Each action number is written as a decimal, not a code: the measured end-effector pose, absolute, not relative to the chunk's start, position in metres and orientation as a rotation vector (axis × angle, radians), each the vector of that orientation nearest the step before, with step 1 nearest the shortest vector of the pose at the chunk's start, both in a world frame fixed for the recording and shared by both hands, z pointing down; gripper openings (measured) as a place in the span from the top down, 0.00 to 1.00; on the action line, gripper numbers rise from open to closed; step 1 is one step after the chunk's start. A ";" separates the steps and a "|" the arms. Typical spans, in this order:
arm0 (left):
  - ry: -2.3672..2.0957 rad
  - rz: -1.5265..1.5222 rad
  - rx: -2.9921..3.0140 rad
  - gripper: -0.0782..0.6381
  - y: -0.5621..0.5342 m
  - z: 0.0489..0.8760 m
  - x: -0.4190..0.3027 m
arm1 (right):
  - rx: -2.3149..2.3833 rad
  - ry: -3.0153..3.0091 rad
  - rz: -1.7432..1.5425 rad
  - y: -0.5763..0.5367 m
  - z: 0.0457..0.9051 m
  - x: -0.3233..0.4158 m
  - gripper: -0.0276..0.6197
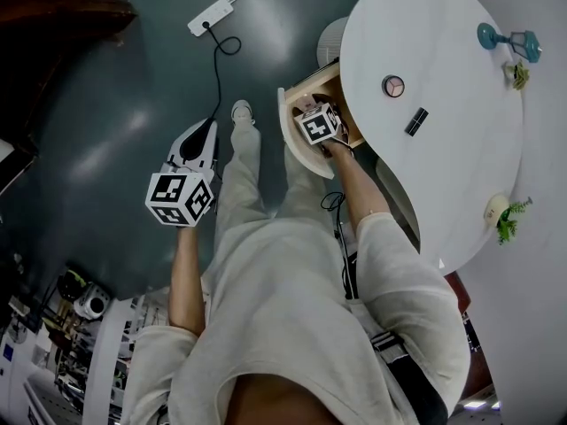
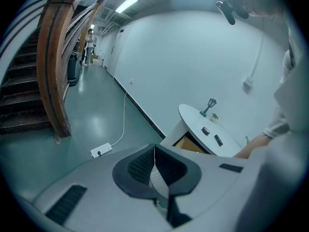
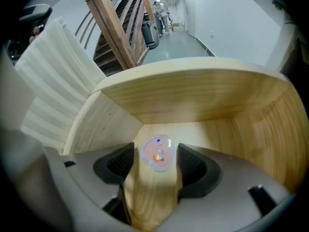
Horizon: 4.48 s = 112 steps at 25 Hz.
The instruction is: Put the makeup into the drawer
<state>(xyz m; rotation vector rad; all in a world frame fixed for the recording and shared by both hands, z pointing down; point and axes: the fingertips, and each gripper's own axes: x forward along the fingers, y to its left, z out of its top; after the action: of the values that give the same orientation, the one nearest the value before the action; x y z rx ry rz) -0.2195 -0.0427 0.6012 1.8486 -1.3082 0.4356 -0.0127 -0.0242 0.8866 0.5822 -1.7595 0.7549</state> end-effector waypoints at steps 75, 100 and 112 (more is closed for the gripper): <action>-1.085 0.446 2.222 0.87 -0.083 0.511 -0.063 | 1.520 -1.971 0.711 -0.080 0.604 0.179 0.81; -1.320 0.370 1.992 0.87 -0.040 0.540 -0.172 | 0.885 -2.112 0.687 -0.033 0.689 -0.010 0.81; -1.297 0.392 1.925 0.87 -0.039 0.574 -0.186 | 0.727 -1.824 0.846 -0.016 0.824 -0.003 0.81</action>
<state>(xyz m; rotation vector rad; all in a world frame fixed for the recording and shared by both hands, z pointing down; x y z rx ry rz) -0.1861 -0.0391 0.5742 1.9251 -1.2975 0.3918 -0.0030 -0.0156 0.8244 0.7268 -1.8245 0.8456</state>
